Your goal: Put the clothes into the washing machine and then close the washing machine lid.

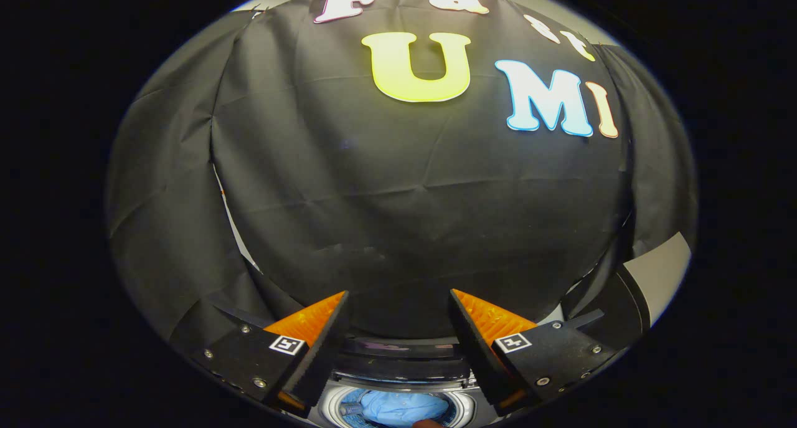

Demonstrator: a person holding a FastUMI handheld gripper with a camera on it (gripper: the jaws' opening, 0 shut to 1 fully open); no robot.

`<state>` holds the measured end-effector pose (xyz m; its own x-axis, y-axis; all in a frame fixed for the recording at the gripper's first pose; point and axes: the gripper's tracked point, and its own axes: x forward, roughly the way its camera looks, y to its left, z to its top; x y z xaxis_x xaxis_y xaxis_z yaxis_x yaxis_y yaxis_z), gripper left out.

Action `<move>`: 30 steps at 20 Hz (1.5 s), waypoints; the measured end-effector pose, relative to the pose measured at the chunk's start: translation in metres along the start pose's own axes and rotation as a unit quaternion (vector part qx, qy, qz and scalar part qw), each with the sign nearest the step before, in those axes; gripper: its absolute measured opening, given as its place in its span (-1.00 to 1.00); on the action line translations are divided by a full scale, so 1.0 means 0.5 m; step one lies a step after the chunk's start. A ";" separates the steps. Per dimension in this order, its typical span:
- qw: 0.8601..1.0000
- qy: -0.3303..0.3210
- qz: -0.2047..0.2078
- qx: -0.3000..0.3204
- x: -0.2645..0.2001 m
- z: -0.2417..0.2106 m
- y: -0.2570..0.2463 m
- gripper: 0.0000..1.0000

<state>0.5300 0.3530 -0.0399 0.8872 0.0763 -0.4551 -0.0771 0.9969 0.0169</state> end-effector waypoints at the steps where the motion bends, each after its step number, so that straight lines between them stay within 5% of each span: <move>1: 1.000 -0.006 0.001 -0.002 -0.009 0.000 0.002 0.90; 30: 0.995 -0.070 0.067 -0.021 -0.197 -0.130 0.030 0.88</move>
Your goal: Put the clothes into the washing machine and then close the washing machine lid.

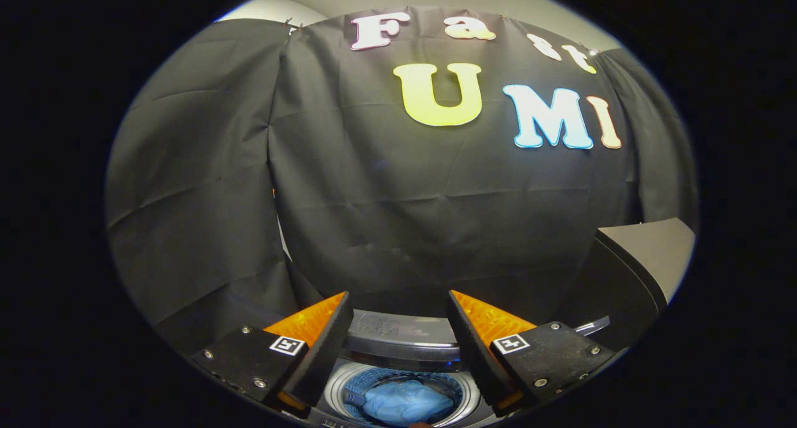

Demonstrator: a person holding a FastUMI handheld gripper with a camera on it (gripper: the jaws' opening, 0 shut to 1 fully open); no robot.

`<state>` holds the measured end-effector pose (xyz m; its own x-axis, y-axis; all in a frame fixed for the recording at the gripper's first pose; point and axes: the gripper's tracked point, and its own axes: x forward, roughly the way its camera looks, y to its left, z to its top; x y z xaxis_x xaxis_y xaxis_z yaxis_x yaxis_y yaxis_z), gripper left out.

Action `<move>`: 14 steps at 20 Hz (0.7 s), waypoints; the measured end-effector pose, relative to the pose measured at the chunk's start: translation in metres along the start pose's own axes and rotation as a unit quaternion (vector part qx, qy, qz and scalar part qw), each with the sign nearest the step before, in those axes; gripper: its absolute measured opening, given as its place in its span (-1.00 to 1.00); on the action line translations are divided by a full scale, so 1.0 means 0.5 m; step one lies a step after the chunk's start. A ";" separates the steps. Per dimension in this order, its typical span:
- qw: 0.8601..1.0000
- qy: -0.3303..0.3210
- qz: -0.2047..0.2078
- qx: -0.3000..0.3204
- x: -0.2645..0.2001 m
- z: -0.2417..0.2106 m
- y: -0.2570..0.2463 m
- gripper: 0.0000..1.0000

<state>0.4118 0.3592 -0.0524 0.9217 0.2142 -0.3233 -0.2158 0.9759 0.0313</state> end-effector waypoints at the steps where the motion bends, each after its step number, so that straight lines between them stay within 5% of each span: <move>1: 1.000 0.001 0.003 0.001 -0.006 -0.006 0.002 0.88; 14: 0.999 0.031 0.014 0.003 -0.080 -0.111 0.003 0.85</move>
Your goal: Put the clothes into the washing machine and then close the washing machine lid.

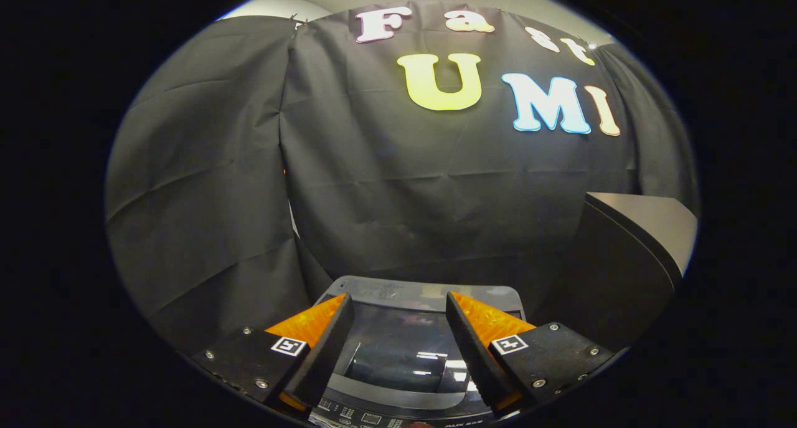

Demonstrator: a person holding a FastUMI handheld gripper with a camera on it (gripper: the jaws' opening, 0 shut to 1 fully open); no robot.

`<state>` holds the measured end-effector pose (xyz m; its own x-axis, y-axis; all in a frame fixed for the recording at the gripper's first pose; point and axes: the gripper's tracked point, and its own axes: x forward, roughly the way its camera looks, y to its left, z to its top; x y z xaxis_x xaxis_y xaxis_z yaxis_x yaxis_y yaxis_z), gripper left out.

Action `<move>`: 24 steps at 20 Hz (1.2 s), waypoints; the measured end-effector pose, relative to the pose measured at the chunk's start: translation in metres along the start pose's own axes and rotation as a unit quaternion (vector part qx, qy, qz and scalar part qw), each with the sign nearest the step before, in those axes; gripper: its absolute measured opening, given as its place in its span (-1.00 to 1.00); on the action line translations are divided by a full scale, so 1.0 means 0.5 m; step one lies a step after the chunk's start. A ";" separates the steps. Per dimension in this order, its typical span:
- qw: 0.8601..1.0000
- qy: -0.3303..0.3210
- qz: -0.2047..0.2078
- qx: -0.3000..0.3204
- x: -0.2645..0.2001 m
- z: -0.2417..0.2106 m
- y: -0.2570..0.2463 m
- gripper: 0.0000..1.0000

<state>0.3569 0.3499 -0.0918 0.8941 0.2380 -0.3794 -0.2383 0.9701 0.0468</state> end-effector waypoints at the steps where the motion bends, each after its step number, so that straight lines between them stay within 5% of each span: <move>1: 1.000 0.002 0.000 0.001 -0.004 -0.006 -0.001 0.85; 14: 0.998 -0.061 -0.013 0.010 -0.177 0.114 -0.051 0.85; 24: 0.990 -0.132 -0.044 -0.005 -0.429 0.174 -0.246 0.84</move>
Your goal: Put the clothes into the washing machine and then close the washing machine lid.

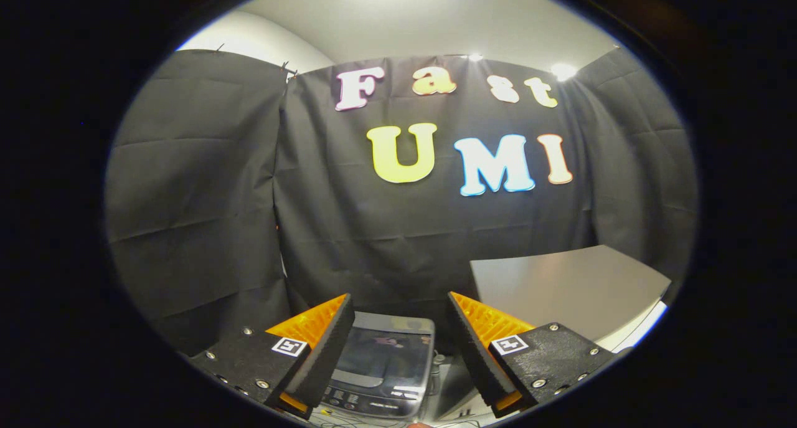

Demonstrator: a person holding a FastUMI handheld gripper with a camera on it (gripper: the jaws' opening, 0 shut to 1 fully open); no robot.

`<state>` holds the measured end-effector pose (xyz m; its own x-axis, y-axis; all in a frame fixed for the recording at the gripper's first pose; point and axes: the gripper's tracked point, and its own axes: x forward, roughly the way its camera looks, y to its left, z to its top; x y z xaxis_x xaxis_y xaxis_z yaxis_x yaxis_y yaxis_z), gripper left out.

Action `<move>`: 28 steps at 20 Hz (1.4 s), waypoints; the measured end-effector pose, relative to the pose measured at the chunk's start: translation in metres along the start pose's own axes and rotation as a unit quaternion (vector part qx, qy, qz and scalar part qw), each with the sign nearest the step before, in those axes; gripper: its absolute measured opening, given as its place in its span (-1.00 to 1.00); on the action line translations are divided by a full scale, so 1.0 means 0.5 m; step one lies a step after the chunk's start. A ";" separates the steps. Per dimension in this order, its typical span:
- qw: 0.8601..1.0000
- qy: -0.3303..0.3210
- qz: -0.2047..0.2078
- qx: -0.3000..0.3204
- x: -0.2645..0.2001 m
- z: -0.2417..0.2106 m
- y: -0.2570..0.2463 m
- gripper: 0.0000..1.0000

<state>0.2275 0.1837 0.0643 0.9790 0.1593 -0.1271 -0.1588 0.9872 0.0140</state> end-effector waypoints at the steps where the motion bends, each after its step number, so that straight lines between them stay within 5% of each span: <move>1: 1.000 0.000 -0.003 0.001 -0.024 -0.001 -0.024 0.84; 16: 0.996 -0.040 -0.079 0.007 -0.296 0.045 -0.327 0.84; 28: 0.995 -0.049 -0.083 -0.001 -0.374 0.035 -0.361 0.83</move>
<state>0.0753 -0.0243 0.1030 0.9995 -0.0069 -0.0310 0.0069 1.0000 -0.0009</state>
